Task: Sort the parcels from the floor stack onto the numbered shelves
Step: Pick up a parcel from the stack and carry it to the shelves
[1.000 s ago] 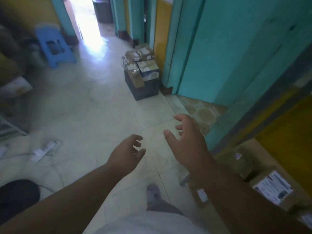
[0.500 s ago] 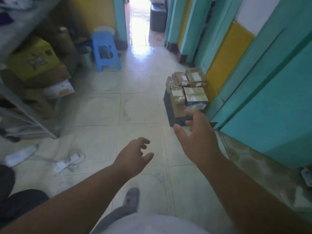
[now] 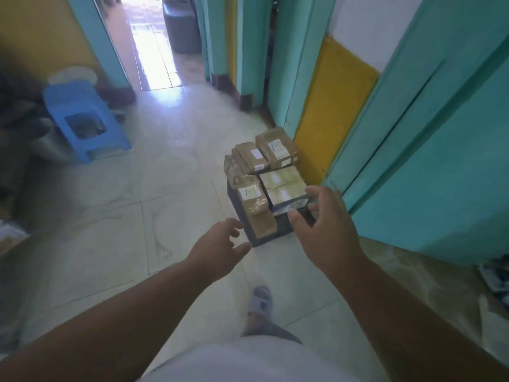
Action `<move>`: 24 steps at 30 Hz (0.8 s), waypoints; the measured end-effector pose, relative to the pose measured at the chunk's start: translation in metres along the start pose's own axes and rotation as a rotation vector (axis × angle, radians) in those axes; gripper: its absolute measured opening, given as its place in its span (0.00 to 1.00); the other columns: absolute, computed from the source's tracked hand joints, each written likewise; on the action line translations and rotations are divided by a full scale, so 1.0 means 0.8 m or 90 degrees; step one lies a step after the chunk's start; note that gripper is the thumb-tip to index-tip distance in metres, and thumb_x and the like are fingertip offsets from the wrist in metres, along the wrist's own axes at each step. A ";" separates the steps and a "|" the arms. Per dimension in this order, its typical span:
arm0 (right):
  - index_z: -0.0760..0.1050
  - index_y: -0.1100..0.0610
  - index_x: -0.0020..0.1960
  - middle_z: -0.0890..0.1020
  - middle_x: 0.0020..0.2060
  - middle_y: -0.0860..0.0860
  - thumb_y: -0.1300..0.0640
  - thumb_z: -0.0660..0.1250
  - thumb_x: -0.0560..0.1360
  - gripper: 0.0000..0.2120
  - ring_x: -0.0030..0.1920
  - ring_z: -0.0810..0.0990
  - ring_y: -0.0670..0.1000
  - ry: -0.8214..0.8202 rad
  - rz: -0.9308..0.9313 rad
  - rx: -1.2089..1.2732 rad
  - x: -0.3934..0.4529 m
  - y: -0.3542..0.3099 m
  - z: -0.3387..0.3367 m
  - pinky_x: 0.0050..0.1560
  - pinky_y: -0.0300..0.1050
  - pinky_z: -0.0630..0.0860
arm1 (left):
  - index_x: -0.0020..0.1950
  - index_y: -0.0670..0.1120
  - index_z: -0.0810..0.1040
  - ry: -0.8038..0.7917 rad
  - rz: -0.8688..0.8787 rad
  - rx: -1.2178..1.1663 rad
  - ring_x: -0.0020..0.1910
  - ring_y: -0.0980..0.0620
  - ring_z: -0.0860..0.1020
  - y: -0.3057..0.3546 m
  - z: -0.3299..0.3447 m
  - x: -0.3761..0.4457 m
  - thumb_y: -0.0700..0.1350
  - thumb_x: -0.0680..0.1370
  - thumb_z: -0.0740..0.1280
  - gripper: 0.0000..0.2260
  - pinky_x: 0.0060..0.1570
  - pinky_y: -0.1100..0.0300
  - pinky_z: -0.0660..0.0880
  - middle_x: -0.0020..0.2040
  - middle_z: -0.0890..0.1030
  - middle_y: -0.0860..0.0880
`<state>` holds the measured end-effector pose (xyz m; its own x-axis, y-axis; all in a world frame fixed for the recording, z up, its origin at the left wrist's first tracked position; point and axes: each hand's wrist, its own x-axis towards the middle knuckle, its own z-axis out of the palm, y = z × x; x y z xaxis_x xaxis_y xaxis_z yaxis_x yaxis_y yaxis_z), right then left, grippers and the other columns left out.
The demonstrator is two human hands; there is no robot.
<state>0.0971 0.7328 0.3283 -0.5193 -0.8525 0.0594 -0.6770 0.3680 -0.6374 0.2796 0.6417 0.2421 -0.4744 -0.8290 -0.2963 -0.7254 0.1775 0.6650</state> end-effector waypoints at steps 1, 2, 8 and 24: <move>0.68 0.52 0.70 0.74 0.66 0.51 0.48 0.68 0.77 0.23 0.61 0.75 0.49 -0.009 -0.006 0.003 0.034 -0.001 0.006 0.50 0.38 0.72 | 0.69 0.56 0.71 -0.003 -0.006 0.001 0.52 0.56 0.79 0.004 -0.012 0.029 0.56 0.77 0.70 0.21 0.53 0.56 0.81 0.60 0.77 0.55; 0.67 0.51 0.70 0.74 0.66 0.50 0.47 0.68 0.78 0.23 0.61 0.75 0.49 -0.018 -0.013 0.001 0.069 -0.005 0.010 0.50 0.38 0.72 | 0.69 0.56 0.71 -0.004 -0.007 0.010 0.52 0.56 0.79 0.006 -0.025 0.057 0.56 0.77 0.70 0.21 0.52 0.56 0.81 0.60 0.77 0.55; 0.65 0.49 0.71 0.72 0.66 0.48 0.47 0.66 0.79 0.23 0.63 0.73 0.48 -0.055 -0.005 -0.009 0.235 -0.031 0.058 0.51 0.37 0.69 | 0.69 0.57 0.71 -0.028 -0.035 0.034 0.51 0.56 0.79 -0.004 -0.081 0.217 0.56 0.77 0.70 0.21 0.52 0.55 0.82 0.59 0.76 0.55; 0.68 0.54 0.70 0.75 0.63 0.51 0.48 0.68 0.77 0.25 0.59 0.75 0.46 0.079 0.372 -0.057 0.481 0.007 0.238 0.47 0.31 0.69 | 0.67 0.52 0.74 -0.378 0.121 0.246 0.48 0.53 0.78 -0.065 -0.070 0.689 0.54 0.77 0.69 0.19 0.41 0.59 0.74 0.59 0.79 0.53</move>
<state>-0.0070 0.3361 0.2012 -0.8720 -0.4520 -0.1881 -0.2996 0.7965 -0.5251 0.0839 0.1461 0.0825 -0.7201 -0.3579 -0.5944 -0.6760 0.5548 0.4850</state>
